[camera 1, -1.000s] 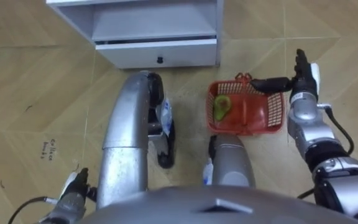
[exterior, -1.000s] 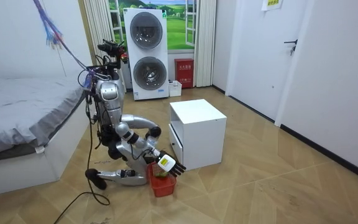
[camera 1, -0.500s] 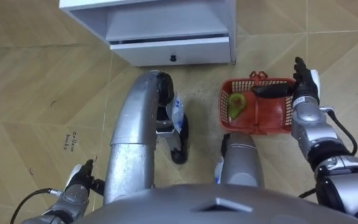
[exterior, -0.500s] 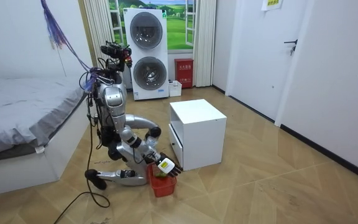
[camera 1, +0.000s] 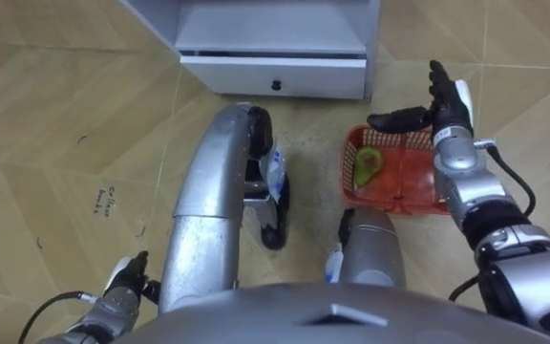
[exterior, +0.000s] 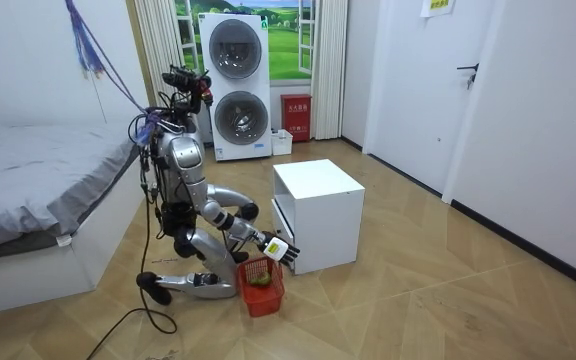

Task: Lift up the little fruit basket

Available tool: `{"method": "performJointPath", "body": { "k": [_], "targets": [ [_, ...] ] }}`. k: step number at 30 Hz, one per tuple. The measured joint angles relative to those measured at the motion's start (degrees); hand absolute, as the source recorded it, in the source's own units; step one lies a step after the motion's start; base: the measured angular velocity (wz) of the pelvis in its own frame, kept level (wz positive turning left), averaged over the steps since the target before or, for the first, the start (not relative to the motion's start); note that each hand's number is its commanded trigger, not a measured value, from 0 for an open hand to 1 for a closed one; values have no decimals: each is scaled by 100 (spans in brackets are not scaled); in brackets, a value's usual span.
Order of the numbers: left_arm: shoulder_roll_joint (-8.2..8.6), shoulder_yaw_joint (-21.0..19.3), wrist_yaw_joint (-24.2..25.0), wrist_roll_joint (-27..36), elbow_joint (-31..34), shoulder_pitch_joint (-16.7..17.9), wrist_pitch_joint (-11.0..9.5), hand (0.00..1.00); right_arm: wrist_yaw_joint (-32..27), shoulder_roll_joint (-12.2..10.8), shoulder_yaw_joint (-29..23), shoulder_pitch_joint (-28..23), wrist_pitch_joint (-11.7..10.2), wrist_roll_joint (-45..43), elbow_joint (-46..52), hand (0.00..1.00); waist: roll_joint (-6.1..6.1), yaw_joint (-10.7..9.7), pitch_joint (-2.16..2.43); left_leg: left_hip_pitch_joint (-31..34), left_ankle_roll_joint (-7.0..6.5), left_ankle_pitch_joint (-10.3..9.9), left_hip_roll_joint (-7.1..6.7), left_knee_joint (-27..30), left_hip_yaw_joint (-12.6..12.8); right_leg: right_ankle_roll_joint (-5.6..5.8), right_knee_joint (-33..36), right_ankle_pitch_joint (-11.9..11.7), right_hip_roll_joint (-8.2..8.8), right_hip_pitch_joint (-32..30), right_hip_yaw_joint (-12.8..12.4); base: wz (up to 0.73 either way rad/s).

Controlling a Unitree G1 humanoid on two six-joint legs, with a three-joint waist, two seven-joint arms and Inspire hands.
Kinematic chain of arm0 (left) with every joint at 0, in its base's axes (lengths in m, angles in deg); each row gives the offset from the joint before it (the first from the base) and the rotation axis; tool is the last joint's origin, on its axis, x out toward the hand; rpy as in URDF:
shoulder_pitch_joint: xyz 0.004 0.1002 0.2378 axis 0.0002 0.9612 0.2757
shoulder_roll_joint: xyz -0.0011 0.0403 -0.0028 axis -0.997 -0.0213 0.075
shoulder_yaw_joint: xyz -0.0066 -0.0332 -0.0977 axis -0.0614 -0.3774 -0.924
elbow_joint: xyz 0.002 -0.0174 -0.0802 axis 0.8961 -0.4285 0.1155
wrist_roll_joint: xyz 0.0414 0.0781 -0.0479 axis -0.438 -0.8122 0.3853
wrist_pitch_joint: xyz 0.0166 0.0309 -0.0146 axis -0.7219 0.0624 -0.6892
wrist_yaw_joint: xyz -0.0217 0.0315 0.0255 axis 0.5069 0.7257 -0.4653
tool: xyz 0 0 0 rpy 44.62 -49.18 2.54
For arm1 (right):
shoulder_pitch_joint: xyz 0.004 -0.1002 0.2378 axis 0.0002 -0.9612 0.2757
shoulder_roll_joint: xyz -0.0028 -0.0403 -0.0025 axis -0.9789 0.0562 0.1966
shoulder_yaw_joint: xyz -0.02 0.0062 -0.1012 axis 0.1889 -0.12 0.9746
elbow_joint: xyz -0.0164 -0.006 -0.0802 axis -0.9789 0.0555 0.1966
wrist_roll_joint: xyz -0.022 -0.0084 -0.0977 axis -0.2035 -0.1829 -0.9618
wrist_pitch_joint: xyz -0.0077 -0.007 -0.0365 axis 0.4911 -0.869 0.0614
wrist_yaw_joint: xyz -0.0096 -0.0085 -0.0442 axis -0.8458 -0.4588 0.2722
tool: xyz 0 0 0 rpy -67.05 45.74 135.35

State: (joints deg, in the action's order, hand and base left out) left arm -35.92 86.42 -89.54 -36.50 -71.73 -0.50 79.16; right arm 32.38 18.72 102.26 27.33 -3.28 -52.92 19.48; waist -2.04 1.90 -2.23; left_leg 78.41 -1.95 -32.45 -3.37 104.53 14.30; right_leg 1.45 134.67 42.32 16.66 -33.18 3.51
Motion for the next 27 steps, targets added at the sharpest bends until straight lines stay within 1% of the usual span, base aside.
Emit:
{"method": "performJointPath", "body": {
  "k": [2,5,7,10,14,16,23,27],
  "targets": [
    [1,71,3,34,1,0,2,0,35,-7,38,0,0,7,-32,0,45,5,-18,2,3,2,0,-9,2,0,-1,0,1,-3,1,0],
    [2,97,9,166,-1,3,7,0,88,-5,73,-2,2,67,-177,0,83,4,-8,8,8,4,13,-20,11,0,-4,0,2,-23,1,0],
    [2,143,9,264,-3,2,8,0,86,-16,202,-34,15,205,-253,0,84,3,-7,19,9,6,77,-27,52,0,-1,0,0,-66,-6,0],
    [2,189,19,266,-3,0,7,0,82,-1,227,-66,55,406,-257,0,85,2,-6,99,13,19,87,-33,59,0,7,0,0,-155,-9,3],
    [2,191,47,267,-4,-17,16,0,72,0,233,-66,54,550,-256,0,82,5,-8,140,6,16,112,-31,77,0,-2,0,0,-206,-10,2],
    [2,191,60,266,-3,-41,18,0,53,1,264,-66,53,633,-255,0,84,1,-6,130,-26,14,181,-27,121,0,-2,0,-2,-208,-7,0],
    [2,191,131,266,-2,-45,56,0,-40,-19,285,-87,45,748,-303,0,79,1,-8,135,-37,13,186,-14,121,0,-2,0,-1,-204,-7,0],
    [2,193,130,267,-2,-44,61,0,-120,-17,388,-143,59,763,-359,0,79,-3,-8,136,-46,9,190,-5,121,0,-1,0,-2,-200,-7,0]
  ]
}}
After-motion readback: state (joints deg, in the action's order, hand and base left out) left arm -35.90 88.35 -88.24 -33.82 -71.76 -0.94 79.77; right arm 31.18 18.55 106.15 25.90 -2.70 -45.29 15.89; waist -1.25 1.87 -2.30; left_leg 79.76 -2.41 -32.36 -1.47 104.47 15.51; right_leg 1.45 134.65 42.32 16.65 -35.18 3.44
